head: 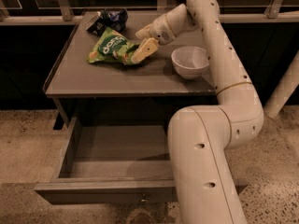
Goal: Place green rice chip bag into top drawer
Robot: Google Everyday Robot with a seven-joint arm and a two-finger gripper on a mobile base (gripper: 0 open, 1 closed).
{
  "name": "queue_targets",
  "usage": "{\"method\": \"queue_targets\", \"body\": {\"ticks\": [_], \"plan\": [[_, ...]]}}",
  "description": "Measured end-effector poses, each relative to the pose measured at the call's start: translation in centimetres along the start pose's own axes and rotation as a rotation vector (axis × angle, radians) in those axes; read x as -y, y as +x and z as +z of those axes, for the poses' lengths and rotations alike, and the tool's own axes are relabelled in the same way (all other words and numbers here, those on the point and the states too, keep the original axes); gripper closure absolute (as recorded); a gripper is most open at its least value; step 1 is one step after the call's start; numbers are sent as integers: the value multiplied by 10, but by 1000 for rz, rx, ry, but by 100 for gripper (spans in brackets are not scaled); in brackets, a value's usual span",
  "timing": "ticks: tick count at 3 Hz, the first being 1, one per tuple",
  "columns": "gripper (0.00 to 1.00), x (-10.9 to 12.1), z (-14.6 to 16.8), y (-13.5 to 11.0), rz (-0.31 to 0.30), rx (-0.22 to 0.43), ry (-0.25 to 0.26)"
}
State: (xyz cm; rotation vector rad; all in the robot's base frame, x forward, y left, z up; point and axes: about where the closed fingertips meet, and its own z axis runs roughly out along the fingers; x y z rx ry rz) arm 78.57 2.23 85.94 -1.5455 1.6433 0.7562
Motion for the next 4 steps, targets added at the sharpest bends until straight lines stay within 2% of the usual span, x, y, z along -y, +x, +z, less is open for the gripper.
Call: {"method": "queue_targets", "body": {"ticks": [3, 4], "plan": [[88, 0, 0, 0, 0, 0, 0], [100, 0, 0, 0, 0, 0, 0]]}}
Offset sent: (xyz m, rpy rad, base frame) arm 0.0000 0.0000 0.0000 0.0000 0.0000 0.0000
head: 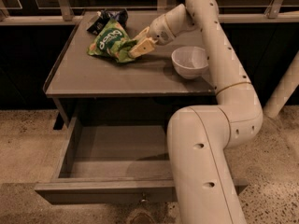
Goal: Place green rice chip bag into top drawer
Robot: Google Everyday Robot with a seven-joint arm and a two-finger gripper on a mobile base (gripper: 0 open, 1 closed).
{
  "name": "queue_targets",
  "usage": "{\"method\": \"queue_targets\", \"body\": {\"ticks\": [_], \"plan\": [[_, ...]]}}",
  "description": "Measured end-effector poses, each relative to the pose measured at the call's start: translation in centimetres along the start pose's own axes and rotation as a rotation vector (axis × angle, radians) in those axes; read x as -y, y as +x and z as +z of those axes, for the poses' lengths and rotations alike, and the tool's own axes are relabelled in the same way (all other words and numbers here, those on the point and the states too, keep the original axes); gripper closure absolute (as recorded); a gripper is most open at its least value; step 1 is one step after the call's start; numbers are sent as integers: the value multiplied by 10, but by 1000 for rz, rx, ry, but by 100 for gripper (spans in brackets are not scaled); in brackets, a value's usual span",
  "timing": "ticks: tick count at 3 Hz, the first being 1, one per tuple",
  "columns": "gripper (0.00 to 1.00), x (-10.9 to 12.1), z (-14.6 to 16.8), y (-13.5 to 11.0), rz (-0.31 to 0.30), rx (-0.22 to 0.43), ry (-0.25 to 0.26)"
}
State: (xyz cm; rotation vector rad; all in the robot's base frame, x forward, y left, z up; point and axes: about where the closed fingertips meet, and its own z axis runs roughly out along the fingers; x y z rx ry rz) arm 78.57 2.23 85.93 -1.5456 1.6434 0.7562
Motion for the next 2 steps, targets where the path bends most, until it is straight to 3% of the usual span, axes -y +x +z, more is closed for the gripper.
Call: {"method": "queue_targets", "body": {"ticks": [1, 2], "plan": [[100, 0, 1, 0, 0, -11, 0], [100, -15, -11, 2, 7, -89, -30]]}}
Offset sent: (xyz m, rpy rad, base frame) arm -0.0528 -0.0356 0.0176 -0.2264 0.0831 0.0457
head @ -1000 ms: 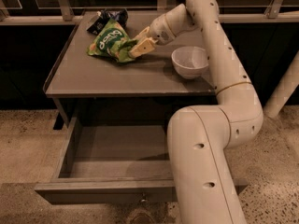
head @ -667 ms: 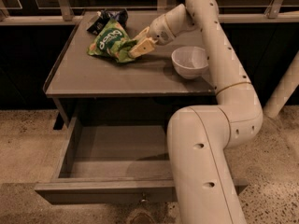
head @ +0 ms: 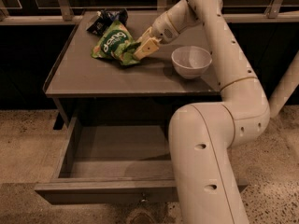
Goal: Place green rice chip bag into top drawer
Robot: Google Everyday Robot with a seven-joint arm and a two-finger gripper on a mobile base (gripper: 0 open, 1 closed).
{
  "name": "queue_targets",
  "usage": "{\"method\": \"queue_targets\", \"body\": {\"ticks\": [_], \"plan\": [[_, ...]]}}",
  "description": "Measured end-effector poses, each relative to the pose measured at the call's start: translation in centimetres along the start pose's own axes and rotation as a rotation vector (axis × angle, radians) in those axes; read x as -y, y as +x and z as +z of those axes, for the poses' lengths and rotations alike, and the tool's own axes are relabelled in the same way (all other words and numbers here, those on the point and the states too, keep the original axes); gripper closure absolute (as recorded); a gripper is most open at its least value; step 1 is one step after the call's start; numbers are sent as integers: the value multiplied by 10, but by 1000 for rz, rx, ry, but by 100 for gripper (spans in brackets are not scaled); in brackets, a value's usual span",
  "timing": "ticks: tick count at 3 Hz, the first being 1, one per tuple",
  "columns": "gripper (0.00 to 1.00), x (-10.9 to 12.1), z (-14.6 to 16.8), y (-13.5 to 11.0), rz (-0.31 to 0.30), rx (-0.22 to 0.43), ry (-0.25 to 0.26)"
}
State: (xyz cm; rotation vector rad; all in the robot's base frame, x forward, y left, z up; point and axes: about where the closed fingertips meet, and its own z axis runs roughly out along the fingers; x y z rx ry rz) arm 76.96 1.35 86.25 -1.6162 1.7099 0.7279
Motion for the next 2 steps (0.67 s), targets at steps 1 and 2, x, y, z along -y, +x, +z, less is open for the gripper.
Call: {"method": "queue_targets", "body": {"ticks": [1, 2], "plan": [[100, -23, -27, -1, 18, -73, -32], [100, -41, -55, -7, 31, -63, -35]]}}
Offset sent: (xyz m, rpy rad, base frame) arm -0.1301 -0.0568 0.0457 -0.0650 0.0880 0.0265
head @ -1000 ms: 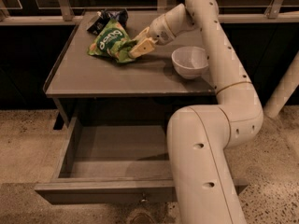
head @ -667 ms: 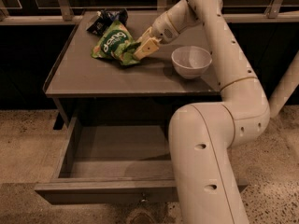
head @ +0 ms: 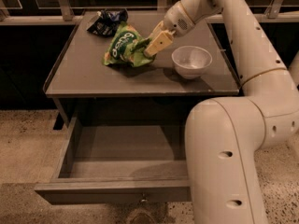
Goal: Place green rice chip bag into top drawer
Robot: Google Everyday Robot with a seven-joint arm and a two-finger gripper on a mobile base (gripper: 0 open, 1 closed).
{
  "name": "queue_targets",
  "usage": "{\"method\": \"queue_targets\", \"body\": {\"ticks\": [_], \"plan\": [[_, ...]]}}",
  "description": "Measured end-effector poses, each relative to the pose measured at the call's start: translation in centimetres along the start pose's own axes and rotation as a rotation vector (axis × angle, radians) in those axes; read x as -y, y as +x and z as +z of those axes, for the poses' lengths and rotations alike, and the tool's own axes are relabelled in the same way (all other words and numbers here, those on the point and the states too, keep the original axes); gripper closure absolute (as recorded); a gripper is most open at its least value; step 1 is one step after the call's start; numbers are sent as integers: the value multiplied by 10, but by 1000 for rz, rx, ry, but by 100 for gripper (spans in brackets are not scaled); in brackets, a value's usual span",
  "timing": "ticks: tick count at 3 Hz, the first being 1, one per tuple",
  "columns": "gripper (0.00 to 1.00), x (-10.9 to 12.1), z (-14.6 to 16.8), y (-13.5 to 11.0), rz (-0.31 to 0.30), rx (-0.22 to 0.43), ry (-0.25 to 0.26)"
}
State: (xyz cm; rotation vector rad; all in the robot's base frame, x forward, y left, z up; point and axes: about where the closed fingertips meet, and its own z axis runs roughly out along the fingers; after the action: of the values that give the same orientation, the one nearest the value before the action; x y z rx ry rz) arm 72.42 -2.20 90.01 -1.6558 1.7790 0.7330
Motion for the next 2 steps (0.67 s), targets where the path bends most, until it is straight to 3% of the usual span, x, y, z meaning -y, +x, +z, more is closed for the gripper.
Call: {"method": "queue_targets", "body": {"ticks": [2], "plan": [[100, -53, -27, -28, -87, 185, -16]]}}
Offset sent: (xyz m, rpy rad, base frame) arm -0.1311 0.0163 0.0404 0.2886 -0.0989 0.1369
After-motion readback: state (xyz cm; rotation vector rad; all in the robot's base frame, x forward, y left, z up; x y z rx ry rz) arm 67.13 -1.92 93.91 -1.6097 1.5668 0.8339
